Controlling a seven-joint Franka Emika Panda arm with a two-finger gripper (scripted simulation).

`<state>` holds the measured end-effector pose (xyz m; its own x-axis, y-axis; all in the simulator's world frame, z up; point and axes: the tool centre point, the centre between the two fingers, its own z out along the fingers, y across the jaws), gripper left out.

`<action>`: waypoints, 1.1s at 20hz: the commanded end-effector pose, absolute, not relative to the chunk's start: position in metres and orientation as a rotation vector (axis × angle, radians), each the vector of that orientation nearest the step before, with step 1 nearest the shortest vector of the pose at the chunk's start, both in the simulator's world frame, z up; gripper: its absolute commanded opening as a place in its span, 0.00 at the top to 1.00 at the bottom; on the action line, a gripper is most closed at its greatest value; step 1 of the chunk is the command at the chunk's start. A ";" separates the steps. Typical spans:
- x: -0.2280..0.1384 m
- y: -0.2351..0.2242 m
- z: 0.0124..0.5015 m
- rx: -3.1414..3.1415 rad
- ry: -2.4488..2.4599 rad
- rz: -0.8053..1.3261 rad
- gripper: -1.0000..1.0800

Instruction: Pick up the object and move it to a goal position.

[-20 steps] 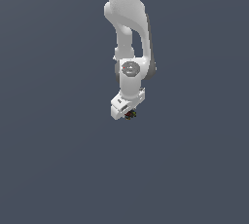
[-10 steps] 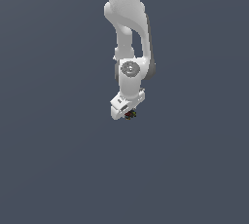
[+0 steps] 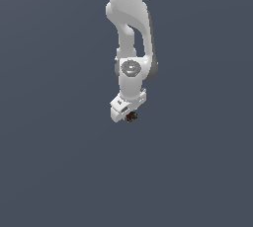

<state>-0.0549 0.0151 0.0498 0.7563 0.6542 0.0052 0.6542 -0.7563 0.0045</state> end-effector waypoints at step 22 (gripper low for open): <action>0.051 -0.053 0.187 2.944 1.097 0.003 1.00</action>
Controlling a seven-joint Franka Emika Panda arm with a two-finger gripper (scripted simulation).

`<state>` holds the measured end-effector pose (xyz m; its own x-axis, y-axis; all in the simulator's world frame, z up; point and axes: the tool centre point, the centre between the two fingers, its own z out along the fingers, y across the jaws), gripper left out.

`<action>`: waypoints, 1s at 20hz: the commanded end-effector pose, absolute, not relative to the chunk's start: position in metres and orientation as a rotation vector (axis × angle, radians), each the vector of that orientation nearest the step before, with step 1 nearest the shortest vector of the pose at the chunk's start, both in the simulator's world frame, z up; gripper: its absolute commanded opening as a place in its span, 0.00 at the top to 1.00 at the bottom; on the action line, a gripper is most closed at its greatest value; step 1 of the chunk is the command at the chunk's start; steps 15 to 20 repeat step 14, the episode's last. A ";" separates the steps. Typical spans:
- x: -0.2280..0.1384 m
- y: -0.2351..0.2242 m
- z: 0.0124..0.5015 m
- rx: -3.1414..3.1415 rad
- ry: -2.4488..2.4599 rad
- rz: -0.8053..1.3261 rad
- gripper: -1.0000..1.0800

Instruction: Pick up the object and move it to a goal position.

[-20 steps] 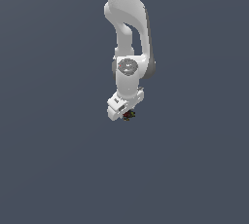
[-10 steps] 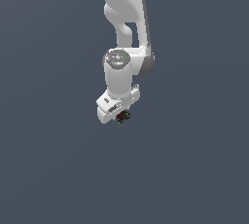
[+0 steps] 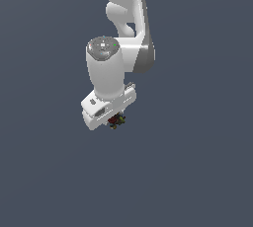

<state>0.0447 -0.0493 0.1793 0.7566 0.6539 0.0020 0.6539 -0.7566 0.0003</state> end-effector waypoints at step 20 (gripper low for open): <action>0.072 -0.065 0.211 -2.944 -1.097 0.000 1.00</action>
